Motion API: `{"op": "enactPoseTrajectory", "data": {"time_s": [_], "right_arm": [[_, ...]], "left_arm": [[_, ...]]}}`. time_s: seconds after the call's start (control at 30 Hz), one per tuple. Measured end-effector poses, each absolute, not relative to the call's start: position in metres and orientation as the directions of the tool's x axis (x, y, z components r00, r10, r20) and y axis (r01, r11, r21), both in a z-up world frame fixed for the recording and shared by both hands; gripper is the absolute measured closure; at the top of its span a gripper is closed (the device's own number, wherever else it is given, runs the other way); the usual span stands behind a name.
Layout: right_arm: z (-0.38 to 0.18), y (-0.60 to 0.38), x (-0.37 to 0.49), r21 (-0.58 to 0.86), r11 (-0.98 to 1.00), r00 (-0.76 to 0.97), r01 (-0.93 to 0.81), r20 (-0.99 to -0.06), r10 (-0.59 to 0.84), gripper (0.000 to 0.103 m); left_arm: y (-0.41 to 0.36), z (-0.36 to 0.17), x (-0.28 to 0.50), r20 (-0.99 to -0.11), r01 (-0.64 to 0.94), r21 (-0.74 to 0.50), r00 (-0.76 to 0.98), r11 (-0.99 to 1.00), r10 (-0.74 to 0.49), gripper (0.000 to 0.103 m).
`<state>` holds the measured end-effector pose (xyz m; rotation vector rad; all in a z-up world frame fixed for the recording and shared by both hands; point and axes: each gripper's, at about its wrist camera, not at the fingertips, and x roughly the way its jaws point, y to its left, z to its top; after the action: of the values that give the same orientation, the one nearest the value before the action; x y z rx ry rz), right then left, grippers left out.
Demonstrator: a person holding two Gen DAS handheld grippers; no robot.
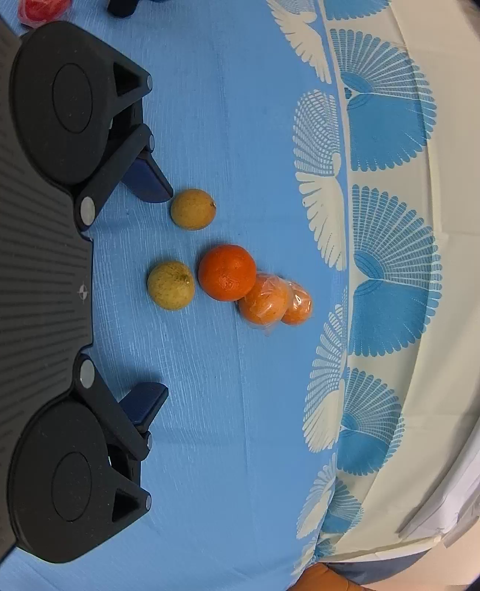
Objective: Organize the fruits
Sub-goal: 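Grasp a mandarin with the left gripper while the right gripper grasps a yellow fruit, then carry the mandarin and yellow fruit over the plate with both grippers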
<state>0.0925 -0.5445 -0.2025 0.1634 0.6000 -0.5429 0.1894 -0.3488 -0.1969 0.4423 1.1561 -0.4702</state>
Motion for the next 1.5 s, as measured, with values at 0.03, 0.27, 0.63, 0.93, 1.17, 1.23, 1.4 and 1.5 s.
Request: {"op": "enactPoseTrajectory", "data": {"time_s": [0.03,0.27,0.63,0.93,1.17,1.23,1.4,1.5], "right_arm": [[-0.202,-0.545,0.093,-0.006,0.848,0.69,0.53,-0.578,-0.435,0.001],[-0.199,-0.544,0.092,-0.015,0.851,0.689,0.525,-0.58,-0.436,0.005],[-0.165,-0.549,0.062,0.083,0.791,0.678,0.606,-0.575,-0.459,0.075],[-0.101,-0.488,0.005,0.137,0.833,0.766,0.535,-0.495,-0.41,0.075],[-0.065,-0.406,-0.029,0.148,0.916,0.837,0.372,-0.479,-0.263,0.075],[-0.057,-0.377,-0.035,0.148,0.941,0.855,0.303,-0.478,-0.2,0.075],[-0.04,-0.304,-0.046,0.16,0.978,0.886,0.132,-0.462,-0.043,0.075],[-0.032,-0.267,-0.054,0.171,0.984,0.882,0.045,-0.469,0.041,0.075]], "left_arm": [[-0.346,-0.197,0.191,-0.939,0.553,0.073,0.318,0.83,-0.129,0.0],[-0.342,-0.196,0.197,-0.947,0.537,0.051,0.294,0.842,-0.131,0.001],[-0.316,-0.149,0.174,-0.925,0.607,-0.038,0.278,0.794,-0.257,0.065],[-0.245,-0.082,0.121,-0.897,0.572,0.024,0.374,0.82,-0.235,0.065],[-0.173,-0.035,0.079,-0.876,0.509,0.072,0.443,0.858,-0.189,0.065],[-0.152,-0.026,0.067,-0.875,0.483,0.077,0.452,0.872,-0.173,0.065],[-0.097,-0.01,0.039,-0.87,0.414,0.079,0.472,0.907,-0.14,0.065],[-0.064,-0.005,0.021,-0.864,0.379,0.084,0.488,0.922,-0.122,0.065]]}}
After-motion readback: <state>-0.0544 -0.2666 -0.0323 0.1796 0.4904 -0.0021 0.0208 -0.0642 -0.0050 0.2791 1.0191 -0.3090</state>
